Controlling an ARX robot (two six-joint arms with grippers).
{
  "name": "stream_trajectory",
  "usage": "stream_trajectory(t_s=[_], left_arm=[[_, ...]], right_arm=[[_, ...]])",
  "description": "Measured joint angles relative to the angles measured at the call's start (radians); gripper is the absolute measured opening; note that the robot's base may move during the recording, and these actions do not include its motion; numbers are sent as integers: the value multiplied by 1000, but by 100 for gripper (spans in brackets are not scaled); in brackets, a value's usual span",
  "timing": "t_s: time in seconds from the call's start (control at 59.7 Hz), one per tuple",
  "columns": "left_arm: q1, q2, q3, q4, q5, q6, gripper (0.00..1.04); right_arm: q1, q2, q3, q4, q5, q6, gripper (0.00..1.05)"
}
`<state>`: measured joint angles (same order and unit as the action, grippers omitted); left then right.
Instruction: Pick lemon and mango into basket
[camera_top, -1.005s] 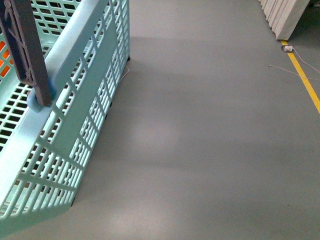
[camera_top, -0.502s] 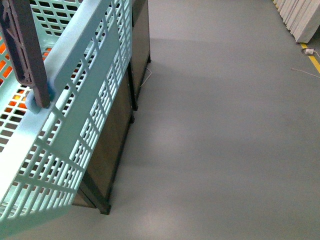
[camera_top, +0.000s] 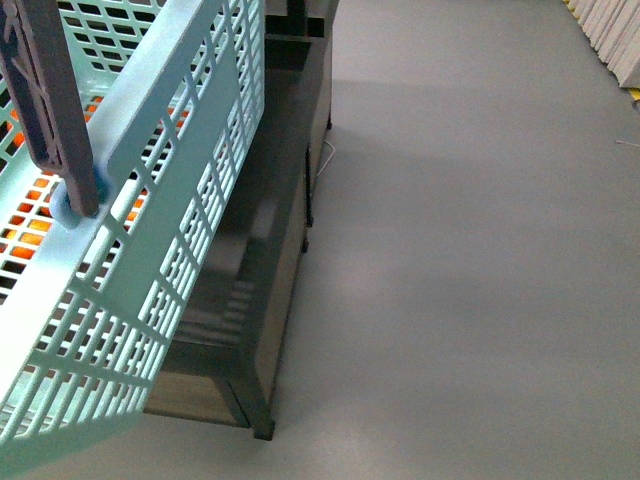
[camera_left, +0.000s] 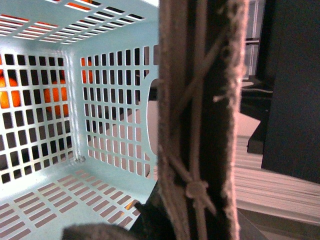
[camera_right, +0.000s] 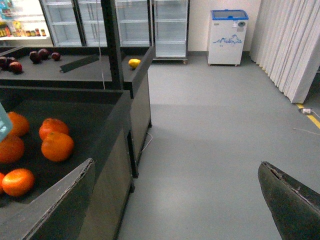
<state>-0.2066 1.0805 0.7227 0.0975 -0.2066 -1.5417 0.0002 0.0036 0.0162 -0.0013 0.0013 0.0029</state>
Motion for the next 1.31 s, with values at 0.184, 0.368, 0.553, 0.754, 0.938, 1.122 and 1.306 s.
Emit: stream_trajectory(t_s=[0.184,0.368,0.553,0.754,0.938,1.122,1.306], left_arm=[[0,0,0,0,1,0,5],[0,0,0,0,0,1,5],[0,0,0,0,3,0,5],[0,0,0,0,3,0,5],[0,0,0,0,3,0,5],[0,0,0,0,3,0,5],[0,0,0,0,3,0,5]], right_arm=[[0,1,0,0,-2,0,96],[0,0,0,0,-1,0,96],[0,0,0,0,-2,0,96],[0,0,0,0,0,0,96],[0,0,0,0,0,0,96],[0,0,0,0,-1,0,96],[0,0,0,0,2,0,96]])
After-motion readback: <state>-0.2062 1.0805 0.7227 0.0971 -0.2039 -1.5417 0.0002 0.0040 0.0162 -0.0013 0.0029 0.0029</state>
